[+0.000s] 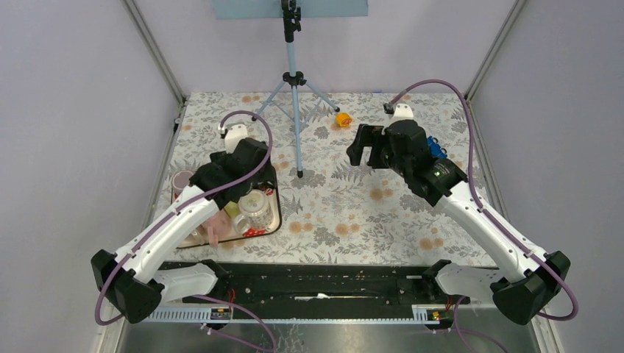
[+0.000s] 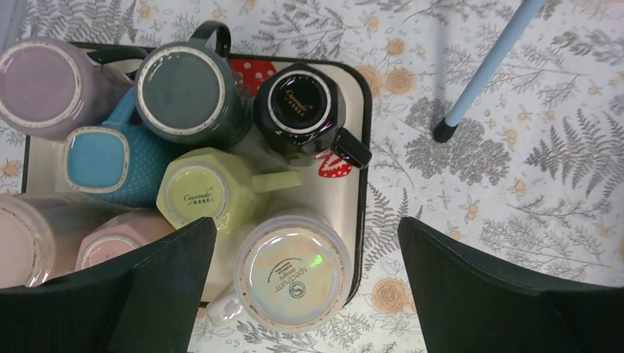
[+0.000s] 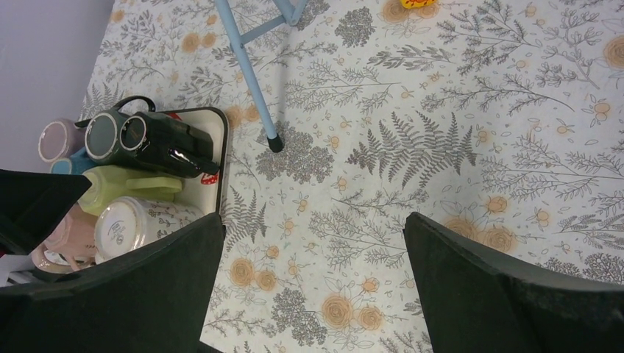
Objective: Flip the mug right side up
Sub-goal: Turn over the cup on the tray.
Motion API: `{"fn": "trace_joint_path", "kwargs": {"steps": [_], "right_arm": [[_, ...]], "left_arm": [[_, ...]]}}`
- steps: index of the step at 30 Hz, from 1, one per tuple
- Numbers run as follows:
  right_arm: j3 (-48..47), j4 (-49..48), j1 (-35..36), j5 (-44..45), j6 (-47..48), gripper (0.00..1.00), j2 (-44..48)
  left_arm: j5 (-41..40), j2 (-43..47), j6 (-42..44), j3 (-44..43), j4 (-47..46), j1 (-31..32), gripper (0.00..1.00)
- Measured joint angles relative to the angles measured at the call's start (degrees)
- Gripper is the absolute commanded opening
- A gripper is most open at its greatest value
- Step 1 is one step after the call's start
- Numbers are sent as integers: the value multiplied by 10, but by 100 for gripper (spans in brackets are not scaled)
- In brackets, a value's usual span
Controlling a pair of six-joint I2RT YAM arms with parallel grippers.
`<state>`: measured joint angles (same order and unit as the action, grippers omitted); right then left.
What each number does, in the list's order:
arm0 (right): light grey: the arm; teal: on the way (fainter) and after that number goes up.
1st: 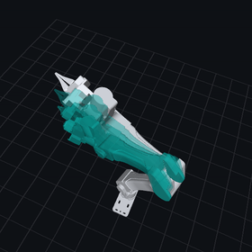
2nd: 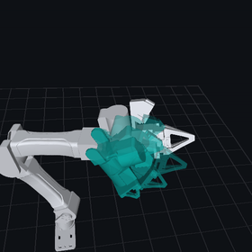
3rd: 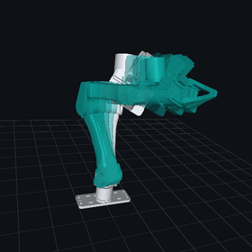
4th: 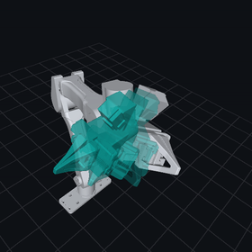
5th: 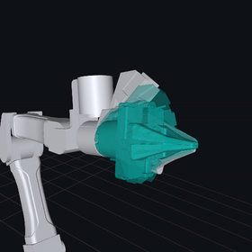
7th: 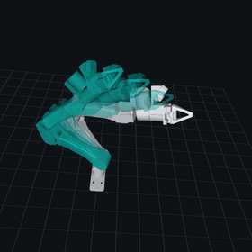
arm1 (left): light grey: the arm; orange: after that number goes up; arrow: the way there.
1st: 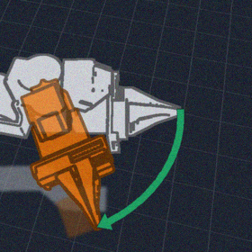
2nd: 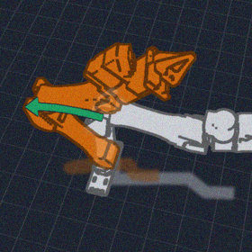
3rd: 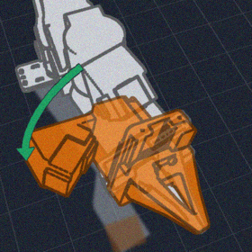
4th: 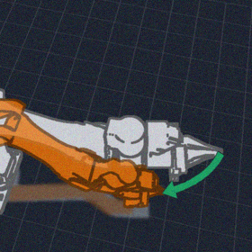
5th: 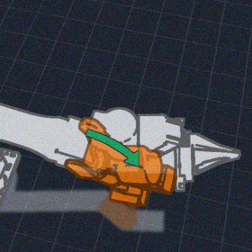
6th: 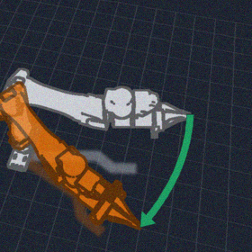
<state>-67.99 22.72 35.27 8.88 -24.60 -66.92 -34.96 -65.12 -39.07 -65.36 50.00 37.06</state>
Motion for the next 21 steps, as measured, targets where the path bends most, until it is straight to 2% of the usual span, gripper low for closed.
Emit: {"fn": "trace_joint_path", "kwargs": {"steps": [7,21], "right_arm": [[15,-5,0,-10,-1,100,0],[54,-13,0,-15,-1,100,14]], "left_arm": [[39,10,7,37,8,-8,99],[99,101,10,142,6,-10,99]]}}
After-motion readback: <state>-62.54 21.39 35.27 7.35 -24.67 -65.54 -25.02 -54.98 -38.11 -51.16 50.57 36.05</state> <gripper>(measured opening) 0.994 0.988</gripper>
